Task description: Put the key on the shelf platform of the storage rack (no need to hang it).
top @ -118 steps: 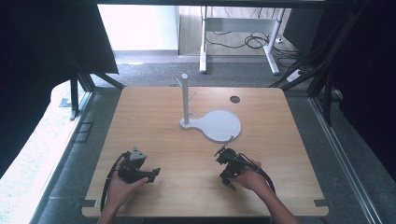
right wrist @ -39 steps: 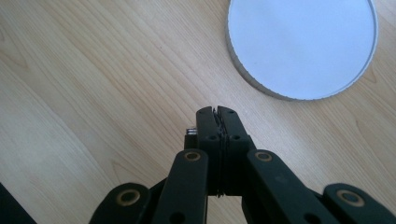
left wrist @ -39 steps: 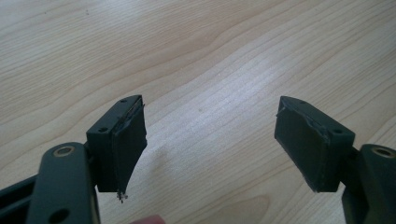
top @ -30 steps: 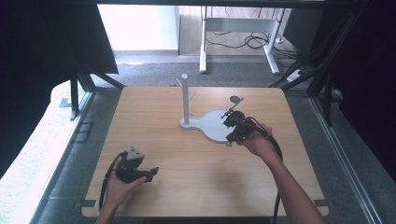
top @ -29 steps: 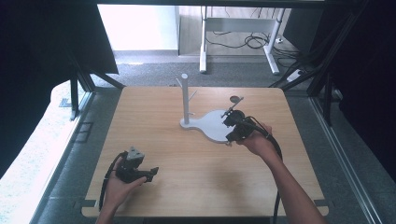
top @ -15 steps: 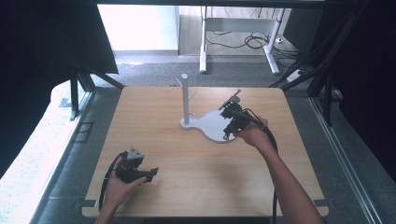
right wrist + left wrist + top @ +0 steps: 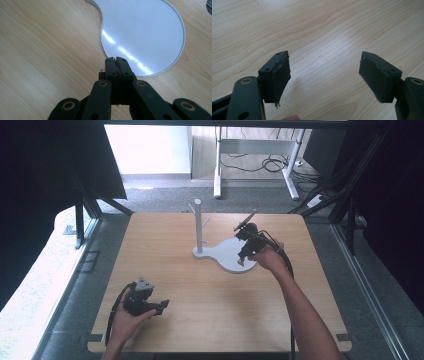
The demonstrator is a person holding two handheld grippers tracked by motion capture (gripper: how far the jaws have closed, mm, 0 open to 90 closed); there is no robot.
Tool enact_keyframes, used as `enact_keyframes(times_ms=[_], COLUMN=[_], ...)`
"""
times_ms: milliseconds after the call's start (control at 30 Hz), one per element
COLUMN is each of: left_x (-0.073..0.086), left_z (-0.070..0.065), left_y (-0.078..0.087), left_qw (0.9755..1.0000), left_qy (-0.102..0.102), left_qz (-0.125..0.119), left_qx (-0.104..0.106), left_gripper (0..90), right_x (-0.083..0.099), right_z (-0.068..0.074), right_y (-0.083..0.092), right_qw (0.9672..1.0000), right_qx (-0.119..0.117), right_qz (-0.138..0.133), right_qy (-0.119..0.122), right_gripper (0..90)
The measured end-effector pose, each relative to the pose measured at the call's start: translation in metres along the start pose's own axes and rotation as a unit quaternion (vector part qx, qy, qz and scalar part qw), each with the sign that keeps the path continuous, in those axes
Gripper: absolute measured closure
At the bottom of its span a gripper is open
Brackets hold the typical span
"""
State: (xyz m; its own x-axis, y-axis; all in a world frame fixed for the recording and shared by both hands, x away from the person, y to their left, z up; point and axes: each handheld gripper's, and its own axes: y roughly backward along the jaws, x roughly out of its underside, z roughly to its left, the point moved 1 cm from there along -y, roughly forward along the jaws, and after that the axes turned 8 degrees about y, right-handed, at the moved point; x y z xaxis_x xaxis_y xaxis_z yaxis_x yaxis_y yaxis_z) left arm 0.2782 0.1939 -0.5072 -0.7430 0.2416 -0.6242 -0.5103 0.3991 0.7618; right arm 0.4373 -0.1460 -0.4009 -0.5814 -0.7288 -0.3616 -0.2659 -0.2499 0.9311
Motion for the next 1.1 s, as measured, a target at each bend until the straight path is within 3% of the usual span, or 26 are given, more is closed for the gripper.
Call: enact_keyframes(times_ms=[100, 200, 300, 567, 1100], left_x=[0.000, 0.000, 0.000, 0.000, -0.001], left_z=[0.001, 0.001, 0.000, -0.001, -0.005], left_y=[0.000, 0.001, 0.002, 0.000, 0.000], left_qw=[1.0000, 0.9998, 1.0000, 0.9999, 0.9999], left_qy=[0.002, 0.007, 0.002, -0.004, -0.007], left_qz=[0.000, -0.003, -0.001, 0.003, 0.004], left_qx=[0.002, 0.021, 0.005, -0.009, 0.006], left_gripper=[25.3, 25.2, 25.1, 25.1, 25.1], right_x=[-0.003, -0.006, -0.007, -0.013, -0.024], right_z=[-0.004, -0.009, -0.014, -0.026, -0.041], right_y=[-0.004, -0.008, -0.012, -0.019, -0.031], right_qw=[1.0000, 0.9999, 0.9998, 0.9994, 0.9981], right_qx=[0.000, 0.000, -0.002, -0.007, -0.006], right_qz=[0.003, 0.005, 0.008, 0.010, 0.011], right_qy=[-0.006, -0.011, -0.016, -0.033, -0.060], right_gripper=[89.8, 89.8, 89.8, 89.8, 89.8])
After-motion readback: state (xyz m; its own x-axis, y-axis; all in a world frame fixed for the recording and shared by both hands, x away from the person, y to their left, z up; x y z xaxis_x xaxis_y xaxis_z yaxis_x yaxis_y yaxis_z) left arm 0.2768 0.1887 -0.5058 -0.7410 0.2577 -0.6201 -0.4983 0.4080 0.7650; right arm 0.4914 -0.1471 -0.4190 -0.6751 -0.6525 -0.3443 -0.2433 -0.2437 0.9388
